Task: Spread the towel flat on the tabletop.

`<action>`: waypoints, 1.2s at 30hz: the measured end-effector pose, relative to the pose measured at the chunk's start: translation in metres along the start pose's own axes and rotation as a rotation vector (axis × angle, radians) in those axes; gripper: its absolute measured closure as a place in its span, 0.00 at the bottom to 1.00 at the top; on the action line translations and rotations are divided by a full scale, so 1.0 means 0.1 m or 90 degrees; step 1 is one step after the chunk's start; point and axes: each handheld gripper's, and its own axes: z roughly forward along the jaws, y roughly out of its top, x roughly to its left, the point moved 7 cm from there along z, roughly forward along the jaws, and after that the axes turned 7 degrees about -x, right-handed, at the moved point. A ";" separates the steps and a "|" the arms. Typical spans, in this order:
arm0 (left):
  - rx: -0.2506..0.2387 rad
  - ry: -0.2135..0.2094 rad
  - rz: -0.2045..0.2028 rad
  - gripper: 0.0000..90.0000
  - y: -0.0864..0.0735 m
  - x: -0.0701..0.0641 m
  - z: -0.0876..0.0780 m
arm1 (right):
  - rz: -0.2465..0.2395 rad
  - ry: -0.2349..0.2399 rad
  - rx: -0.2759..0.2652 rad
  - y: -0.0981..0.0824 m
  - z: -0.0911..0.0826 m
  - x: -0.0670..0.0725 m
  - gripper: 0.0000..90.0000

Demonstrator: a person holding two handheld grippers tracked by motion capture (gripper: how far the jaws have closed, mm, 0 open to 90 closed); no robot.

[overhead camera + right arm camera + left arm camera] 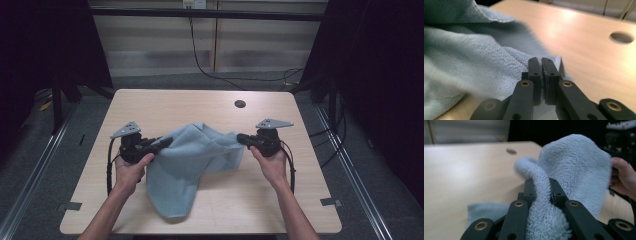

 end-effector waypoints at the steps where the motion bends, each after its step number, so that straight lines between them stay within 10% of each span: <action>1: -0.015 0.003 0.007 0.88 0.08 -0.03 -0.06 | -0.003 -0.002 -0.012 0.07 -0.05 0.01 0.96; 7: 0.009 0.005 0.059 0.88 -0.03 -0.17 -0.25 | -0.038 0.003 -0.027 0.22 -0.28 0.19 0.96; 17: 0.184 -0.053 0.052 0.78 -0.87 -0.35 -0.49 | -0.049 0.041 0.124 -0.82 -0.46 0.55 0.96; 23: 0.151 -0.049 0.031 0.58 -0.72 -0.34 -0.53 | -0.052 0.065 0.134 -0.90 -0.49 0.56 0.75; 28: 0.107 -0.031 0.027 0.54 -0.42 -0.20 -0.32 | -0.022 0.055 0.080 -0.54 -0.20 0.36 0.49; 36: 0.176 -0.015 0.079 0.48 -0.51 -0.17 0.40 | 0.007 0.118 0.110 -0.58 0.42 0.37 0.26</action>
